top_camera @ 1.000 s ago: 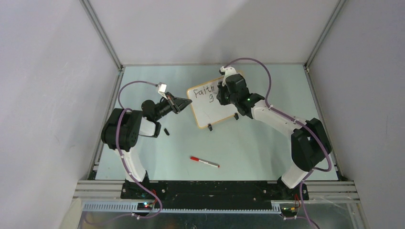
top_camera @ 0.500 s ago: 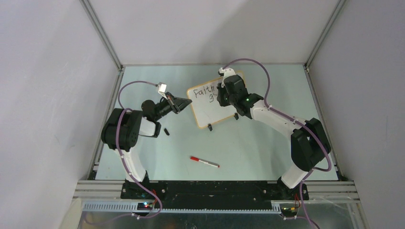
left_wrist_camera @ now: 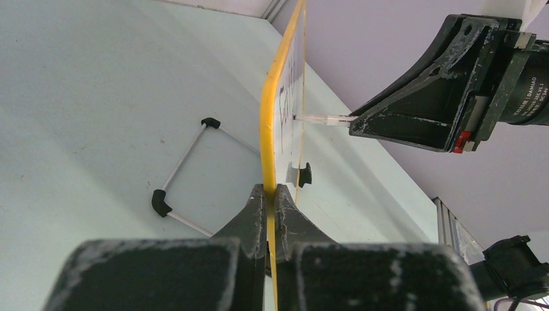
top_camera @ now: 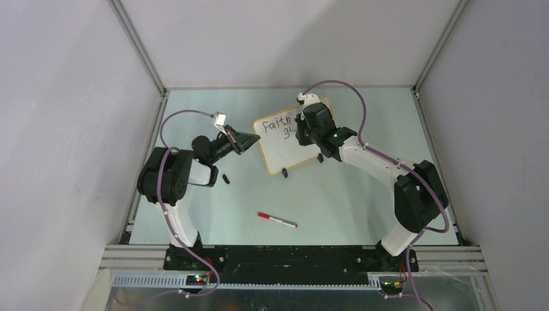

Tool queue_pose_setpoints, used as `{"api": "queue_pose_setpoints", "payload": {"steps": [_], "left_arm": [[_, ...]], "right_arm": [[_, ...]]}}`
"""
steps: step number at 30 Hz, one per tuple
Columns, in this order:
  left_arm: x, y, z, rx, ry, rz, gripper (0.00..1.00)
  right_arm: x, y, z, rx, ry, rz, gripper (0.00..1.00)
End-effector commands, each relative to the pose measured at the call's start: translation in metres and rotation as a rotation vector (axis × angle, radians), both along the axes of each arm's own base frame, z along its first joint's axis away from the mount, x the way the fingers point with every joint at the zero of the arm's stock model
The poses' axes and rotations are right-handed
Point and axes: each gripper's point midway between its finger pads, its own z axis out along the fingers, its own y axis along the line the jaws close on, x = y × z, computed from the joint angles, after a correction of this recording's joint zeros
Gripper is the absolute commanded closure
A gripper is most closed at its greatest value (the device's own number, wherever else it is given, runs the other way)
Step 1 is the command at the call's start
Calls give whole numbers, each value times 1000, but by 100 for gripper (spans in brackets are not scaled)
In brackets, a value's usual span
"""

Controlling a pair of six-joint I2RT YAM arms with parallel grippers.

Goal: Write a sentence on the whiteboard

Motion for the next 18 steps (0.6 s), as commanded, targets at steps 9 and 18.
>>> {"api": "queue_pose_setpoints", "payload": {"steps": [9, 18], "left_arm": [[-3, 0, 10, 15, -74, -13, 100], [-3, 0, 10, 15, -73, -13, 100]], "right_arm": [[22, 4, 24, 57, -58, -29, 100], [27, 5, 33, 62, -79, -31, 100]]}}
